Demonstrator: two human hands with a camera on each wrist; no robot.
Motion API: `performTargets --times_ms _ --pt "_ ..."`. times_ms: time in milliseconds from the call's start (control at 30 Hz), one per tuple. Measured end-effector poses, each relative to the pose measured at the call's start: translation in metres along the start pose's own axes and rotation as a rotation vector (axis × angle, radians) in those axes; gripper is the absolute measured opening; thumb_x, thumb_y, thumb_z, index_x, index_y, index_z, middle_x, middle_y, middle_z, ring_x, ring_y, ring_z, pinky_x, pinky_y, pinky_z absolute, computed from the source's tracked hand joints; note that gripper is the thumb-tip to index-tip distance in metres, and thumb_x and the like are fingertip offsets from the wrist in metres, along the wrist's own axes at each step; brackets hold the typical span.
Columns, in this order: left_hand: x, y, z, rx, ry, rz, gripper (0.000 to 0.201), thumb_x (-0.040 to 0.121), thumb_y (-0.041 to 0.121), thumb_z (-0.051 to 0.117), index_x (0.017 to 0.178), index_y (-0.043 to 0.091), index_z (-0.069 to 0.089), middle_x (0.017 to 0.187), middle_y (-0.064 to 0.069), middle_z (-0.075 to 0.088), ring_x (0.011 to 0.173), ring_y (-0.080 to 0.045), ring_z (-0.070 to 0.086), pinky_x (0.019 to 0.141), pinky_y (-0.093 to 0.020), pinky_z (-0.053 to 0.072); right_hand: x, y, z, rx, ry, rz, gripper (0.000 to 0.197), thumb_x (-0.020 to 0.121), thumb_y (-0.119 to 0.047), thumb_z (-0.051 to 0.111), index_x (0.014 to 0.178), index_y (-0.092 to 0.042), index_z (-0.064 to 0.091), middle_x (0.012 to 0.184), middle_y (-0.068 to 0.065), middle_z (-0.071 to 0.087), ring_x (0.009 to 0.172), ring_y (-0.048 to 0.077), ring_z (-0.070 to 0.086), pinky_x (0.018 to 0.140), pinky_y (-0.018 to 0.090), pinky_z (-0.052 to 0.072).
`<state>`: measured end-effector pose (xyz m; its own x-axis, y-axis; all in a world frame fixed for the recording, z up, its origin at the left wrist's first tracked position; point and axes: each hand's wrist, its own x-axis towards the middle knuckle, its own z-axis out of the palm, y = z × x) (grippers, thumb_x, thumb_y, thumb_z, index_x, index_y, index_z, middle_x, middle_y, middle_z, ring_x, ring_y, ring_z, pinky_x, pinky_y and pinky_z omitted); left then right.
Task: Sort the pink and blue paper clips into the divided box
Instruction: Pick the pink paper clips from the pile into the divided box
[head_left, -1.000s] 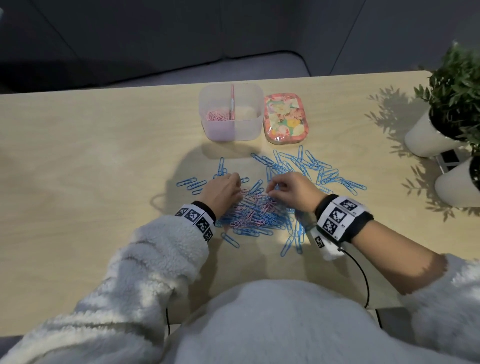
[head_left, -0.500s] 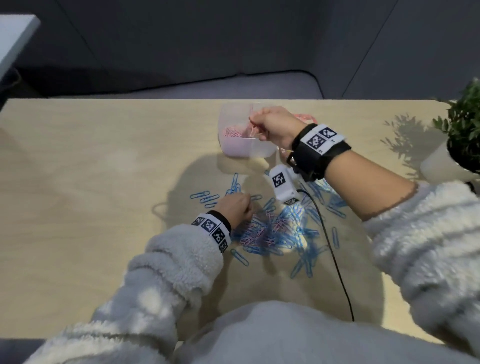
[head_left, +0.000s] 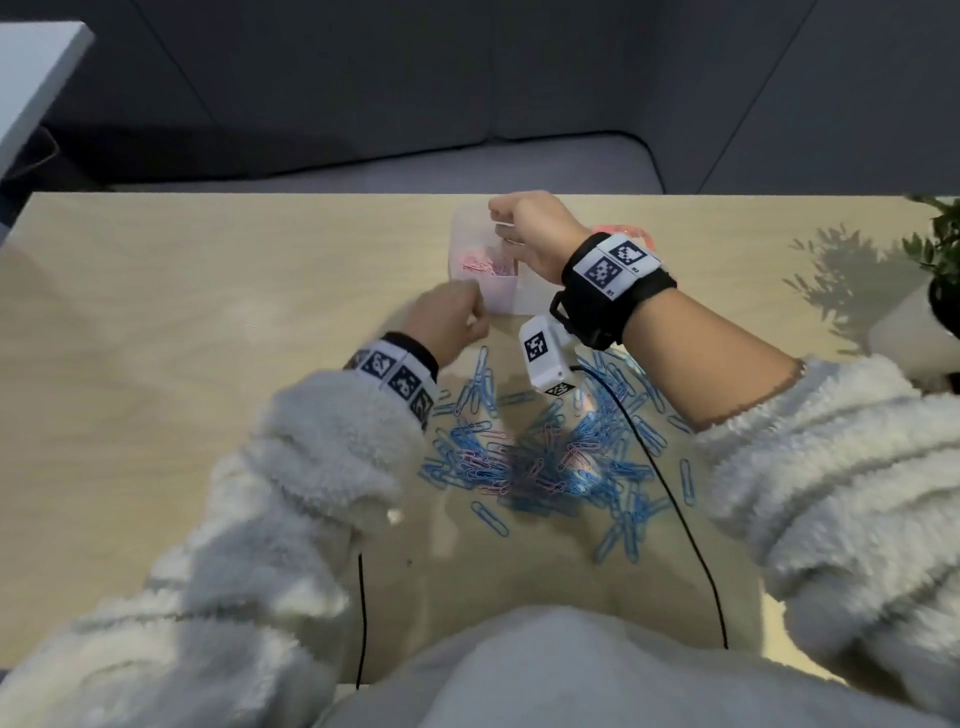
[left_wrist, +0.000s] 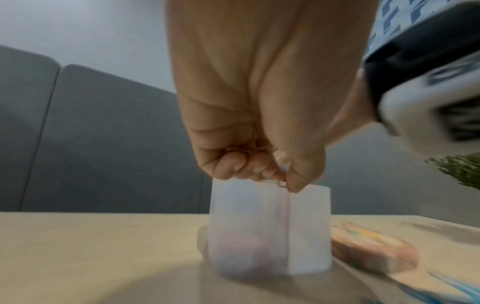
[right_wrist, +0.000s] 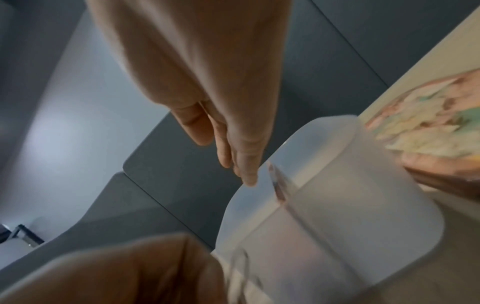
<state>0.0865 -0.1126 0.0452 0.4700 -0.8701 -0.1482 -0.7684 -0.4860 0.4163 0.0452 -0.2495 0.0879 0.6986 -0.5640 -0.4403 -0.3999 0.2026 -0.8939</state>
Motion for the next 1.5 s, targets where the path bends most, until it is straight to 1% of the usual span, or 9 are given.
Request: performTargets --times_ms 67,400,533,733,867,1067,1233,1333,1500 --pt "0.022 0.004 -0.012 0.022 0.076 -0.007 0.018 0.089 0.017 0.052 0.097 0.001 0.057 0.101 -0.018 0.061 0.097 -0.033 0.056 0.078 -0.037 0.038 -0.012 -0.001 -0.011 0.161 -0.013 -0.019 0.017 0.087 -0.003 0.040 0.076 -0.010 0.051 0.070 0.015 0.045 0.065 0.022 0.047 0.054 0.028 0.045" --pt "0.078 0.020 -0.015 0.236 -0.045 -0.138 0.029 0.091 0.010 0.048 0.117 -0.001 0.054 0.119 -0.024 0.059 0.109 -0.040 0.056 0.090 -0.042 0.047 -0.077 0.077 -0.090 0.208 0.174 -0.032 0.022 0.092 0.002 0.042 0.078 -0.009 0.055 0.075 0.010 0.059 0.048 0.011 0.059 0.050 0.021 0.055" --pt "0.055 0.027 -0.010 0.497 0.228 -0.060 0.017 0.066 0.012 0.072 0.082 0.010 0.068 0.077 -0.010 0.069 0.072 -0.029 0.065 0.058 -0.030 0.052 -0.087 0.128 -0.104 -0.114 0.163 0.027 0.026 0.088 0.011 0.040 0.080 -0.003 0.060 0.067 0.011 0.057 0.037 0.000 0.051 0.041 0.018 0.045" --pt "-0.008 0.042 0.051 0.119 0.045 0.078 0.016 0.086 0.013 0.052 0.095 0.011 0.065 0.095 -0.009 0.070 0.089 -0.029 0.062 0.081 -0.038 0.050 -0.090 0.160 -0.096 -0.707 0.068 -0.110 0.014 0.083 -0.003 0.058 0.087 -0.004 0.072 0.083 0.001 0.066 0.075 0.012 0.058 0.073 0.021 0.041" --pt "-0.022 0.047 0.079 0.190 -0.174 0.056 0.018 0.088 0.024 0.052 0.099 0.014 0.062 0.103 -0.007 0.065 0.095 -0.029 0.060 0.080 -0.037 0.048 -0.085 0.156 -0.082 -0.927 0.043 -0.216 0.008 0.079 -0.011 0.066 0.083 -0.007 0.070 0.090 0.012 0.069 0.087 0.028 0.062 0.076 0.033 0.049" --pt "-0.016 0.036 0.079 0.270 -0.134 0.055 0.023 0.093 0.022 0.047 0.104 0.008 0.061 0.106 -0.013 0.063 0.099 -0.033 0.059 0.078 -0.041 0.044 -0.083 0.151 -0.075 -1.187 -0.087 -0.270 0.016 0.085 -0.023 0.063 0.091 -0.008 0.066 0.103 0.008 0.059 0.096 0.027 0.057 0.071 0.032 0.040" --pt "-0.030 0.037 0.079 0.163 -0.191 0.262 0.021 0.090 0.024 0.052 0.104 0.014 0.065 0.103 -0.008 0.062 0.098 -0.029 0.055 0.081 -0.038 0.042 -0.084 0.159 -0.073 -1.358 -0.146 -0.325 0.020 0.095 -0.022 0.045 0.102 -0.007 0.056 0.111 0.010 0.051 0.099 0.029 0.056 0.068 0.035 0.036" --pt "-0.041 0.041 0.087 0.146 -0.290 0.375 0.023 0.089 0.026 0.056 0.108 0.018 0.065 0.106 -0.007 0.061 0.098 -0.028 0.053 0.085 -0.037 0.041 -0.089 0.165 -0.077 -1.209 -0.108 -0.367 0.016 0.092 -0.018 0.048 0.093 -0.004 0.056 0.102 0.012 0.054 0.088 0.029 0.057 0.064 0.032 0.034" --pt "-0.045 0.040 0.094 0.169 -0.271 0.391 0.019 0.089 0.021 0.056 0.103 0.014 0.066 0.105 -0.009 0.060 0.099 -0.028 0.054 0.088 -0.037 0.042 -0.098 0.173 -0.103 -0.394 0.173 -0.181 0.019 0.082 -0.001 0.061 0.070 -0.013 0.052 0.067 0.005 0.054 0.052 0.013 0.054 0.054 0.024 0.047"
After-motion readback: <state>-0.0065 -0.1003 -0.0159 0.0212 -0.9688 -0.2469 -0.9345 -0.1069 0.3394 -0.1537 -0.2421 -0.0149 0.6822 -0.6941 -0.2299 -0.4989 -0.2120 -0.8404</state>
